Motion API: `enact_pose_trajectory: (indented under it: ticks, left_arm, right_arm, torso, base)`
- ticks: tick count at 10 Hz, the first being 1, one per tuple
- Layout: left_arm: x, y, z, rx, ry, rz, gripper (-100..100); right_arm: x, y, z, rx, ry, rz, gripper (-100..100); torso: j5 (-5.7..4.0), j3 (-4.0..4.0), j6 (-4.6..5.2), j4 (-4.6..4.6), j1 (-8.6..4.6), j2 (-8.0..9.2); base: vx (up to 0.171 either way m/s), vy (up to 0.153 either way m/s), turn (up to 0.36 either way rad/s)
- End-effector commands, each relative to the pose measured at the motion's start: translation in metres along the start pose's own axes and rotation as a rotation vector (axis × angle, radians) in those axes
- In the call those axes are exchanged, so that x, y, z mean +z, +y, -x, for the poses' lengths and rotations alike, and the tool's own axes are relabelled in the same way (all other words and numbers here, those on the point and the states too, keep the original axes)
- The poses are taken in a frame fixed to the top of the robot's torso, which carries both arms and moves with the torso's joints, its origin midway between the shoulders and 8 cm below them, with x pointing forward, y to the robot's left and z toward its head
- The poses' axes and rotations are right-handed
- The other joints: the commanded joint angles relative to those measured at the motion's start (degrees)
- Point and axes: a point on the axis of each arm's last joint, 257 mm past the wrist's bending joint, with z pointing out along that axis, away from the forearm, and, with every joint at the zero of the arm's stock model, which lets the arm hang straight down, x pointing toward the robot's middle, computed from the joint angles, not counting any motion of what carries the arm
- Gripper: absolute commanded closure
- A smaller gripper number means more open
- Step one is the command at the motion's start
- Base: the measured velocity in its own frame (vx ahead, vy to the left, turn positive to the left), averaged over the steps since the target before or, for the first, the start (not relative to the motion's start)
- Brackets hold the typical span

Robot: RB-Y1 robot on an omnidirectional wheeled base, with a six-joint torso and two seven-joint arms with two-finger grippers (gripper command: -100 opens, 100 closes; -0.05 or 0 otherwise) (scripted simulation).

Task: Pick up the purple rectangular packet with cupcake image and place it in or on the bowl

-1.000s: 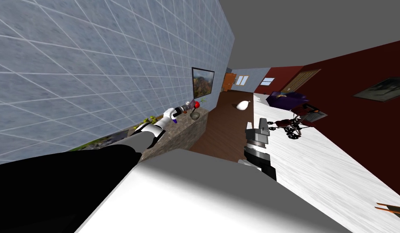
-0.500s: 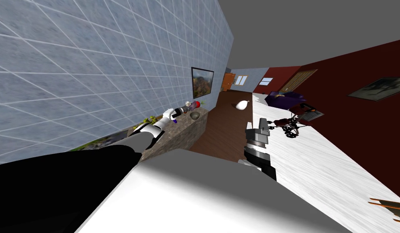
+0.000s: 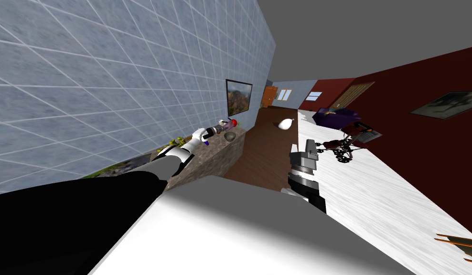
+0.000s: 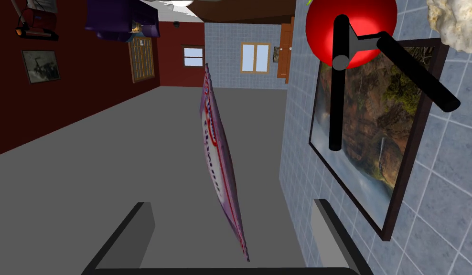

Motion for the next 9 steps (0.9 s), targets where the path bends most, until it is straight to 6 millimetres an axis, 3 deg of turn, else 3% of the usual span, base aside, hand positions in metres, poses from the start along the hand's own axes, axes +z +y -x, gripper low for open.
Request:
enact_pose_trajectory:
  ticks: [1, 6, 7, 9]
  left_arm:
    - [-0.003, 0.007, 0.004, -0.017, 0.006, 0.006, -100]
    - [-0.009, 0.02, 0.01, -0.049, 0.016, 0.019, -100]
    - [-0.009, 0.02, 0.01, -0.052, 0.017, 0.02, 0]
    - [-0.009, 0.02, 0.01, -0.052, 0.017, 0.02, 0]
  right_arm:
    - [0.0, 0.0, 0.0, 0.0, 0.0, 0.0, 0]
    - [0.0, 0.0, 0.0, 0.0, 0.0, 0.0, 0]
    - [0.0, 0.0, 0.0, 0.0, 0.0, 0.0, 0]
    - [0.0, 0.0, 0.0, 0.0, 0.0, 0.0, 0]
  torso:
    - [0.0, 0.0, 0.0, 0.0, 0.0, 0.0]
    - [0.04, -0.06, -0.01, -0.02, 0.16, -0.1]
    - [0.03, -0.04, 0.0, -0.02, 0.09, -0.06]
    - [0.01, -0.01, 0.0, -0.01, 0.01, -0.01]
  base:
    - [0.016, 0.023, 0.0]
    - [0.022, 0.033, -0.001]
    - [0.0, 0.0, 0.0]
    - [0.0, 0.0, 0.0]
